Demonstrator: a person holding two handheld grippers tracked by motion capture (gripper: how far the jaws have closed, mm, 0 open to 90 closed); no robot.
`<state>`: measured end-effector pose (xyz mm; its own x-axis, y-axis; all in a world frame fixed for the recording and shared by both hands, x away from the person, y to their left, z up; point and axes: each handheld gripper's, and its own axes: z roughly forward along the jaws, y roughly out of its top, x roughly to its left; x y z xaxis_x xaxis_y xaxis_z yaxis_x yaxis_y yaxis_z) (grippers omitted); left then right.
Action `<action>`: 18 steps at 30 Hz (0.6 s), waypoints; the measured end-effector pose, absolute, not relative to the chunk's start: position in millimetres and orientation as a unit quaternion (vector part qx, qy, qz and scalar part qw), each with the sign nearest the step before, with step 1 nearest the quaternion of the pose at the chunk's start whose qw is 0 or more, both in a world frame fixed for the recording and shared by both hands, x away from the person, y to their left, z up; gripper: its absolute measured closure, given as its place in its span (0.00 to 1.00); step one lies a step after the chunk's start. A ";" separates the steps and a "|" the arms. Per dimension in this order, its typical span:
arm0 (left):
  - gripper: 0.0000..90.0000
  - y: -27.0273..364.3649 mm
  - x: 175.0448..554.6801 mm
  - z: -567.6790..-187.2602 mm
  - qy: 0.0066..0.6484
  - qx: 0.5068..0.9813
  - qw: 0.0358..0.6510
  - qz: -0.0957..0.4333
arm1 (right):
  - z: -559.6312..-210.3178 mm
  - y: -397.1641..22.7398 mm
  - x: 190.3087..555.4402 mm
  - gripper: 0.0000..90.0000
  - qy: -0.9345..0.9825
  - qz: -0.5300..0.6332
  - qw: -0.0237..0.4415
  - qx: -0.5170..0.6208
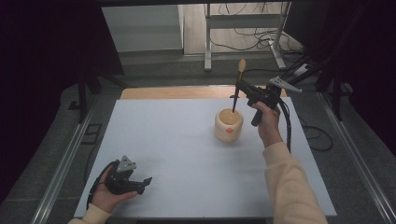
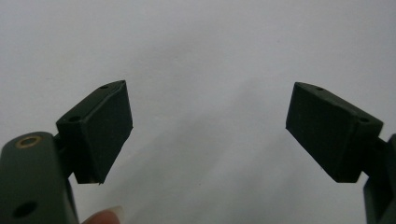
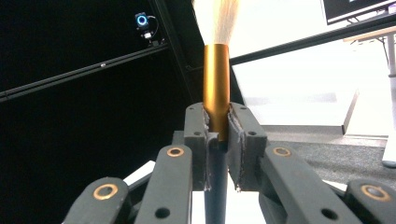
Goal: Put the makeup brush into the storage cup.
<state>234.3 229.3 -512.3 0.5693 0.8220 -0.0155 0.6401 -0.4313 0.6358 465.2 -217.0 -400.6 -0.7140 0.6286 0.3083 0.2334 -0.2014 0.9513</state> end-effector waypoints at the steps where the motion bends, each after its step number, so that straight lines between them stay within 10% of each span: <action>1: 0.17 229.3 234.4 -512.3 0.439 0.833 0.303 0.150 | -401.0 -217.1 465.4 0.88 0.616 0.691 0.143 0.350; 18: 0.17 230.7 234.5 -512.6 0.439 0.833 0.302 0.149 | -410.3 -212.2 469.9 0.88 0.625 0.685 0.145 0.346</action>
<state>234.5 230.7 -512.6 0.5700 0.8215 -0.0164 0.6413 -0.4323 0.6339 469.9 -212.2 -410.3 -0.7189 0.6306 0.2925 0.2332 -0.1777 0.9561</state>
